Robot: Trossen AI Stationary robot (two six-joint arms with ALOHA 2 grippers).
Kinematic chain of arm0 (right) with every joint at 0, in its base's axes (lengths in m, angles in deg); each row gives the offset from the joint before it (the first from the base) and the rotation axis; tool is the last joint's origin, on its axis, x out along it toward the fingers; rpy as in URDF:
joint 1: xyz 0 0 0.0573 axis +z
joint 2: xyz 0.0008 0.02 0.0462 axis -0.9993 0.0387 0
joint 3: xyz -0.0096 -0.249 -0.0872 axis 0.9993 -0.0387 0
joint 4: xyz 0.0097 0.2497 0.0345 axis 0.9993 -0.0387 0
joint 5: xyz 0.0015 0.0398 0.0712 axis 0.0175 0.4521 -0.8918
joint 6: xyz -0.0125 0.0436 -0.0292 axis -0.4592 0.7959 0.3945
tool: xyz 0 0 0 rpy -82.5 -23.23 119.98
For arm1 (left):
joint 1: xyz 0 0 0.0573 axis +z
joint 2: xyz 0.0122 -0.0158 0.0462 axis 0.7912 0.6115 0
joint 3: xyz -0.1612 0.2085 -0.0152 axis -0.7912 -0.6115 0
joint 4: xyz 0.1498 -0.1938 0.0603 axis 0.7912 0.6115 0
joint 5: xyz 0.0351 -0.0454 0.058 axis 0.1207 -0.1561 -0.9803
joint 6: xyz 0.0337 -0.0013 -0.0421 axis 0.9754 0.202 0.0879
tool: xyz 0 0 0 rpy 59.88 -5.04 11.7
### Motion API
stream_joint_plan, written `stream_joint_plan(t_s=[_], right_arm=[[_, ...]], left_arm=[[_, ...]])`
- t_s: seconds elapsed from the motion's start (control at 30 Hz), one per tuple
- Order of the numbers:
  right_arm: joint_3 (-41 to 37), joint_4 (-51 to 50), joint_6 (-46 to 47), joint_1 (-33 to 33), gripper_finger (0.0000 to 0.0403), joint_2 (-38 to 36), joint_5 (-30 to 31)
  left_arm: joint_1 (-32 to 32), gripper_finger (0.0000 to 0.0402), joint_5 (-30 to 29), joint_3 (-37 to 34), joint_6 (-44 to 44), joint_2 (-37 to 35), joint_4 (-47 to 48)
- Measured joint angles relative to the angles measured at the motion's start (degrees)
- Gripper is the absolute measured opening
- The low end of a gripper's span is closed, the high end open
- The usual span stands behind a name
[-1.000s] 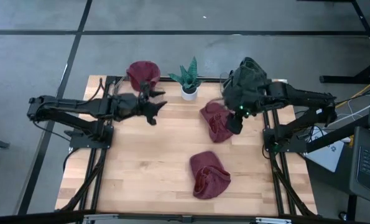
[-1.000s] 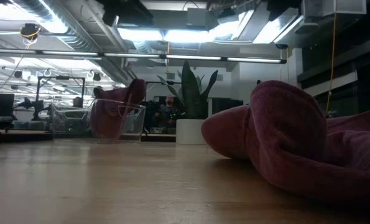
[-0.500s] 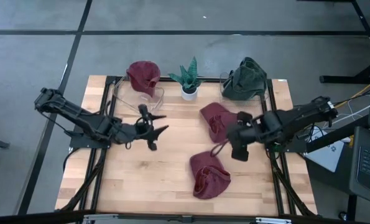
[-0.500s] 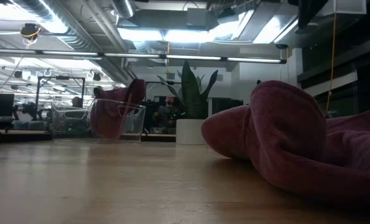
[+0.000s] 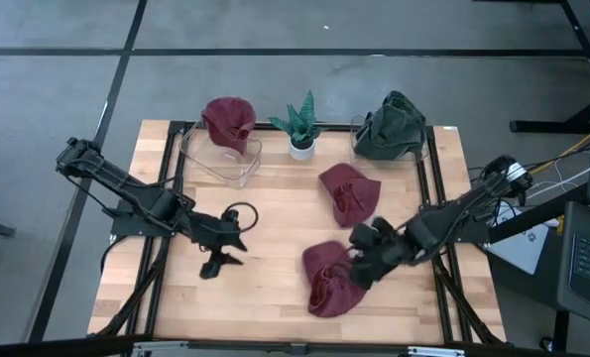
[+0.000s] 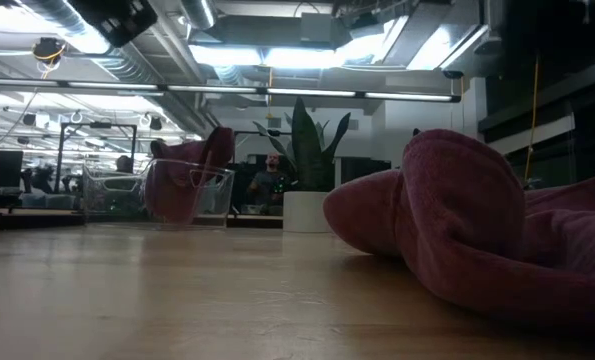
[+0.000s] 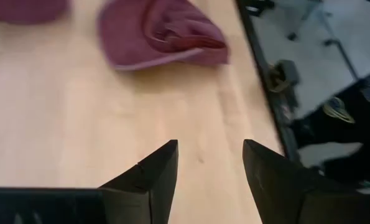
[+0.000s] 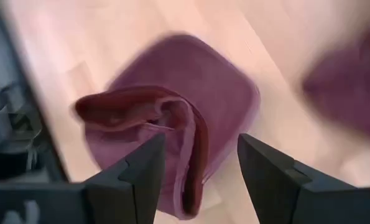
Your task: Pick & Place hat
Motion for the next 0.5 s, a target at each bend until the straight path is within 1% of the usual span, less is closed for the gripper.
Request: stream_joint_plan(t_s=[0.07, 0.13, 0.2, 0.27, 0.33, 0.37, 0.43, 0.5], right_arm=[[-2.54, -0.1, 11.32, 2.13, 0.02, 1.55, 1.59], [-4.36, -0.06, 22.99, 4.79, 0.02, 3.38, 1.73], [-4.89, 1.09, 31.62, 8.03, 0.02, 5.76, 3.17], [-4.13, 4.0, 35.42, 11.19, 0.02, 8.06, 5.66], [-3.02, 6.35, 36.08, 13.23, 0.02, 10.47, 5.97], [-2.67, 7.13, 36.18, 13.92, 0.02, 11.67, 5.38], [-2.64, 8.12, 37.19, 14.86, 0.02, 14.08, 2.0], [-2.64, 8.04, 41.73, 15.76, 0.02, 16.71, -1.43]], left_arm=[[-1.23, 0.0173, 1.29, 0.0, 0.62, 0.0, -0.01], [-2.57, 0.0171, 1.47, 0.0, 1.94, -0.08, 0.48], [-3.86, 0.017, 1.5, 0.0, 3.4, -0.31, 0.77], [-5.01, 0.017, 1.27, 0.0, 4.17, -0.43, 0.95], [-5.88, 0.017, 0.37, 0.0, 4.56, -0.52, 1.3], [-6.12, 0.017, -0.24, 0.0, 4.59, -0.52, 1.3], [-6.31, 0.017, -1.43, 0.0, 4.62, -0.52, 1.25], [-6.31, 0.017, -2.48, 0.0, 4.58, -0.52, 1.16]])
